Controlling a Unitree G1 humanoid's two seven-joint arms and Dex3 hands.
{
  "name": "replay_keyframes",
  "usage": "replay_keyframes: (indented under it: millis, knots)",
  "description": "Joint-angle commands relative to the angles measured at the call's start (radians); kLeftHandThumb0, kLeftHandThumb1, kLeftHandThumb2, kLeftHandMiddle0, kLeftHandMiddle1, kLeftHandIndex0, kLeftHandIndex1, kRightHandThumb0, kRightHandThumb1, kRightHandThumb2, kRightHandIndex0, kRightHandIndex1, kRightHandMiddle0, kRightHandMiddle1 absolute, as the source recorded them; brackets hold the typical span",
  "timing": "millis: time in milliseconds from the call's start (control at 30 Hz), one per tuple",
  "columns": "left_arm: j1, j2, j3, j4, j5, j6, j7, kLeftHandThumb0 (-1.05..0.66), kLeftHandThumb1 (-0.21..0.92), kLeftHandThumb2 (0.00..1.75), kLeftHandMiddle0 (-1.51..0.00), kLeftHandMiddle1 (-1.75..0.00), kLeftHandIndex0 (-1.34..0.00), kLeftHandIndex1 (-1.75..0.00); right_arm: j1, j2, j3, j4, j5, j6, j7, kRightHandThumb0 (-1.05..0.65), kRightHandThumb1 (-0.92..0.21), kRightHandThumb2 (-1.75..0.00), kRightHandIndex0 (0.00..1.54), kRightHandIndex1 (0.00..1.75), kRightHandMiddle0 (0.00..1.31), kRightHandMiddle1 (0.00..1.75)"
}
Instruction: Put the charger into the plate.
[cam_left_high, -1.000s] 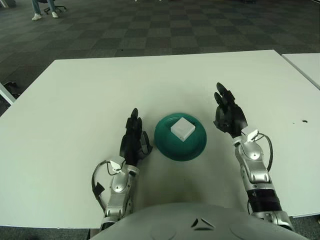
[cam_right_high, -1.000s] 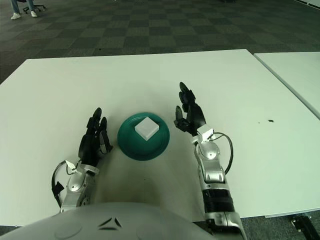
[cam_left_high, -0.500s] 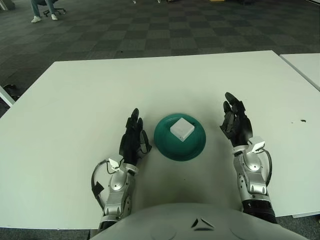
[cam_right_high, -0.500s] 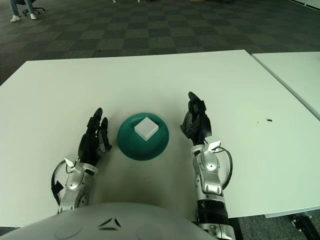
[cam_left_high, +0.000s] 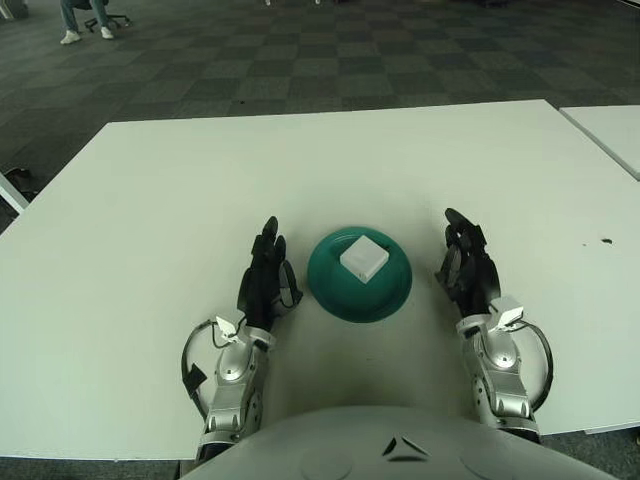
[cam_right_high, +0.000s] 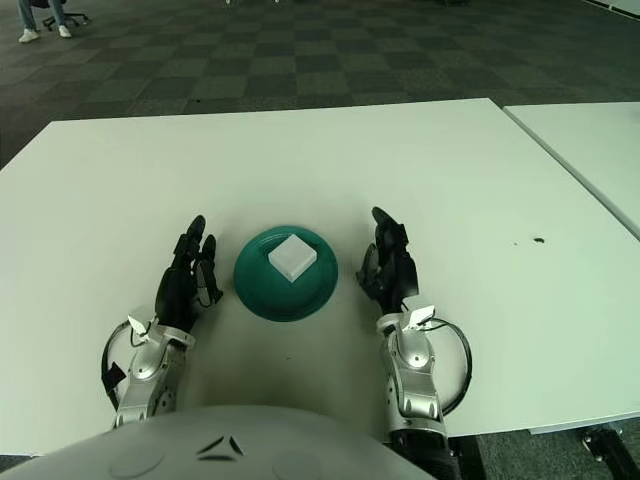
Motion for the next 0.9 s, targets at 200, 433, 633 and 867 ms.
replay_keyframes:
  millis: [200, 433, 633, 867]
  knots:
    - [0.021, 0.010, -0.001, 0.002, 0.009, 0.044, 0.000, -1.00, 0.92, 0.98, 0.00, 0.00, 0.00, -0.10, -0.068, 0.012, -0.006, 0.128, -0.052, 0.059, -0.069, -0.96, -0.92, -0.87, 0.06, 0.01, 0.00, 0.32]
    - [0.008, 0.003, 0.006, 0.019, 0.003, 0.076, 0.006, -0.99, 0.92, 0.99, 0.00, 0.00, 0.00, -0.08, -0.064, 0.010, 0.003, 0.102, -0.038, 0.158, -0.062, -1.00, -0.92, -0.89, 0.02, 0.00, 0.00, 0.17]
    - [-0.002, -0.005, 0.010, 0.044, 0.009, 0.079, 0.010, -0.99, 0.92, 1.00, 0.00, 0.00, 0.00, -0.02, -0.071, 0.007, -0.005, 0.118, -0.049, 0.248, -0.081, -1.04, -0.92, -0.95, 0.02, 0.00, 0.00, 0.17]
    - [-0.030, -0.009, 0.018, 0.114, 0.030, 0.048, 0.018, -1.00, 0.92, 1.05, 0.00, 0.00, 0.00, 0.00, -0.100, 0.005, -0.013, 0.178, -0.057, 0.262, -0.099, -1.05, -0.92, -1.01, 0.02, 0.00, 0.00, 0.21]
